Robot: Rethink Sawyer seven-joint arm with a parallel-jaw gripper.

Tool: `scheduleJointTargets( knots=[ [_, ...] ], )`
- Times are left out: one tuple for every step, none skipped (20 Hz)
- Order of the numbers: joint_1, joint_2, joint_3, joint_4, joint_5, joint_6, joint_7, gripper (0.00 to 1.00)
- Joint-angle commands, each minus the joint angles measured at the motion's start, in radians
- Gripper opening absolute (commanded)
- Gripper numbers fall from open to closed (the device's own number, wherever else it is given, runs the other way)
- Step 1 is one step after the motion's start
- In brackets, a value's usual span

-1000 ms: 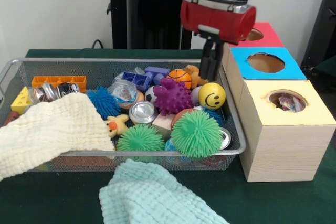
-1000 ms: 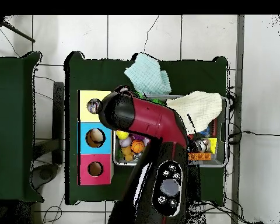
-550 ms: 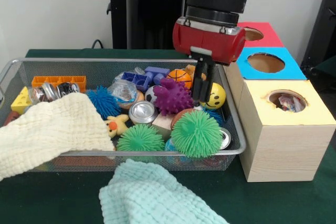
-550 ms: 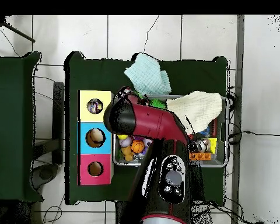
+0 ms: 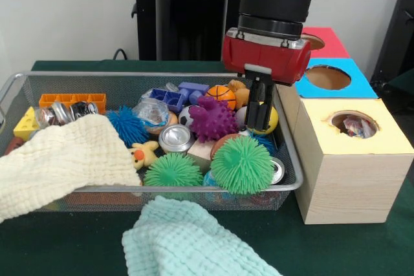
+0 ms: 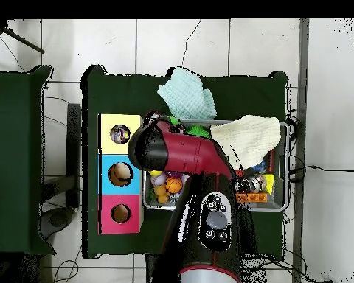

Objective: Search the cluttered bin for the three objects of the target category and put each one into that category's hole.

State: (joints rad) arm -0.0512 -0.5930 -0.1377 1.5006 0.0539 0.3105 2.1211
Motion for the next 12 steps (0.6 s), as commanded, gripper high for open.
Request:
scheduleJointTargets(
  knots=[
    [-0.017, 0.014, 0.076, 0.062, -0.059, 0.048, 0.012, 0.0],
    [-0.017, 0.01, 0.075, 0.062, -0.059, 0.053, 0.01, 0.0],
    [-0.017, 0.005, 0.075, 0.062, -0.059, 0.059, 0.008, 0.0],
    [-0.017, -0.001, 0.072, 0.063, -0.06, 0.064, 0.006, 0.0],
    [-0.016, -0.006, 0.069, 0.064, -0.061, 0.07, 0.003, 0.0],
    [-0.012, -0.015, 0.063, 0.066, -0.067, 0.073, -0.001, 0.0],
    [-0.009, -0.024, 0.056, 0.068, -0.072, 0.076, -0.005, 0.0],
    [-0.007, -0.036, 0.047, 0.072, -0.084, 0.063, -0.01, 0.0],
    [-0.003, -0.047, 0.034, 0.071, -0.095, 0.068, -0.02, 0.0],
    [-0.003, -0.062, 0.025, 0.074, -0.109, 0.06, -0.03, 0.0],
    [-0.002, -0.067, 0.019, 0.071, -0.12, 0.061, -0.039, 0.0],
    [-0.003, -0.072, 0.014, 0.068, -0.135, 0.055, -0.047, 0.0]
  ],
)
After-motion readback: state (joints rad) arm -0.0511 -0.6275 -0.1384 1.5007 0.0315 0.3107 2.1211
